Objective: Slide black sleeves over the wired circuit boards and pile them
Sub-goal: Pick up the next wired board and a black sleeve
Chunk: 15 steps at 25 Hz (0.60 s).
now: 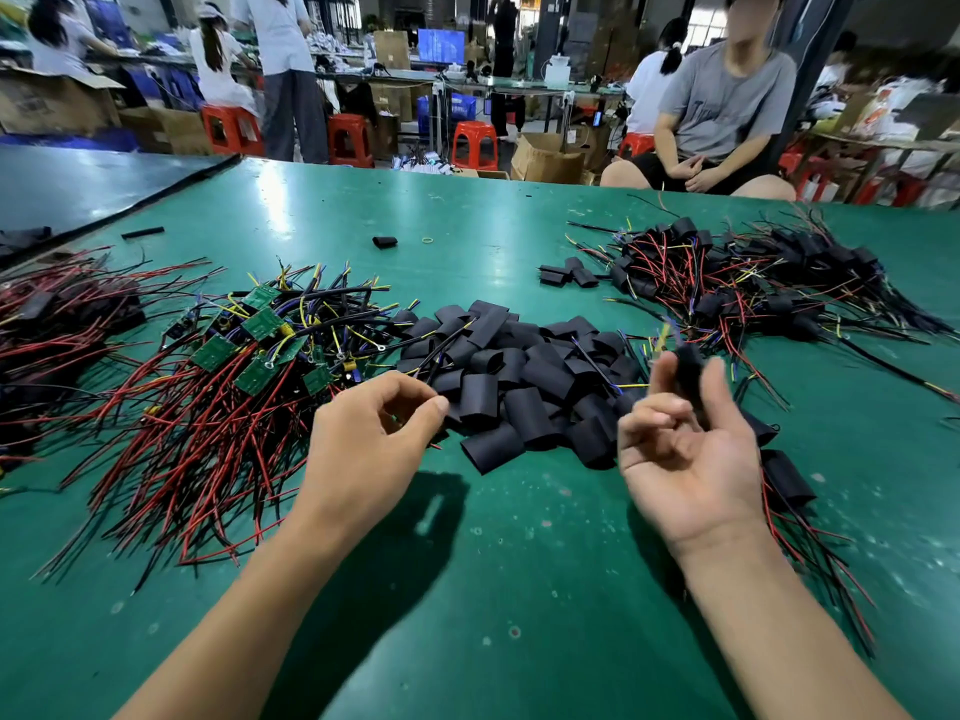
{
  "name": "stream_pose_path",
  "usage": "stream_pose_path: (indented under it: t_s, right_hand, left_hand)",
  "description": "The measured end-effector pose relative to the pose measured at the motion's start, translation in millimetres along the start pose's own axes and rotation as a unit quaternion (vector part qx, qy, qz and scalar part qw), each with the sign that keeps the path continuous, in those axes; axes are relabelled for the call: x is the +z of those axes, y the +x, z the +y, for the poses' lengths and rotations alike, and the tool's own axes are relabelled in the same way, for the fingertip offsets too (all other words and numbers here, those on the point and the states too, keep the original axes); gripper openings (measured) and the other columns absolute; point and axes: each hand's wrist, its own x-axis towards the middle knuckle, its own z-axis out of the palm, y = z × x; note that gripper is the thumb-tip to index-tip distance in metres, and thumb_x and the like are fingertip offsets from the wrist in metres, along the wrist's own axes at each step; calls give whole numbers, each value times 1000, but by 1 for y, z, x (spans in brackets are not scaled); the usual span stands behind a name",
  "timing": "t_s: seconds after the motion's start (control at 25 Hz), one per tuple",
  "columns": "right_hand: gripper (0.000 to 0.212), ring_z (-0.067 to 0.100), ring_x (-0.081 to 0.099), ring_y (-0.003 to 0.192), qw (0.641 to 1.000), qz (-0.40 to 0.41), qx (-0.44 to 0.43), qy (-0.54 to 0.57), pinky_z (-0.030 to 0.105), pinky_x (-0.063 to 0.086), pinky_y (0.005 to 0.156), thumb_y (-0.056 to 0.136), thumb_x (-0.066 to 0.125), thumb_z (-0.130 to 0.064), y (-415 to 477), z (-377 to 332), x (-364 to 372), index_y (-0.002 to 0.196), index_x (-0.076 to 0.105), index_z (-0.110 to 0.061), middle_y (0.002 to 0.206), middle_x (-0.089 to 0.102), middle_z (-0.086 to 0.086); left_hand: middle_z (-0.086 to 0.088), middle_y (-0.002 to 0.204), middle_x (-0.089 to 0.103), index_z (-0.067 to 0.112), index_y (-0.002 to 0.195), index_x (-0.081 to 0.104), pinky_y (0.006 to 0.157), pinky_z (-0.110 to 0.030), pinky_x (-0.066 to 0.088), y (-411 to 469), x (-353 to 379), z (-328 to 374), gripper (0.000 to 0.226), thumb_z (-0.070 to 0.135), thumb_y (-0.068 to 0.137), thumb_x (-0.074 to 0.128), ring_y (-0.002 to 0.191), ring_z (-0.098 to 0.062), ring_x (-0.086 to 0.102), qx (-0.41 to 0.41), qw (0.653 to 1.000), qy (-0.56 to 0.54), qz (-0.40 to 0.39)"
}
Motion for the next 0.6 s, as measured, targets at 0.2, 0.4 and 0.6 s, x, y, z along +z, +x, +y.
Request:
stream_pose_path:
  t_s: [0.2, 0.4, 0.6]
  right_hand:
    - [51, 8, 24, 35, 998, 42, -4, -37, 21, 20, 37, 91, 50, -63, 3, -3, -10, 71, 59, -17, 59, 47, -7]
    - [51, 9, 25, 34, 989, 67, -22, -127, 19, 18, 37, 97, 44, -58, 6, 8, -12, 71, 57, -16, 57, 45, -4]
    - [39, 6, 31, 35, 927, 57, -63, -366, 17, 19, 35, 98, 53, -47, 7, 25, -13, 73, 60, -18, 55, 53, -4]
  left_hand:
    - [11, 78, 62, 26, 87, 69, 70, -34, 49, 5, -13, -10, 3, 26, 85, 70, 74, -16, 60, 39, 981, 187, 38]
    - [3, 96, 53, 27, 108, 63, 76, -36, 49, 6, -12, -19, 25, 32, 84, 64, 95, -22, 52, -10, 954, 291, -63]
    - [0, 97, 58, 18, 105, 69, 85, -39, 51, 6, -9, -22, 18, 29, 91, 65, 98, -25, 57, 0, 959, 279, -55]
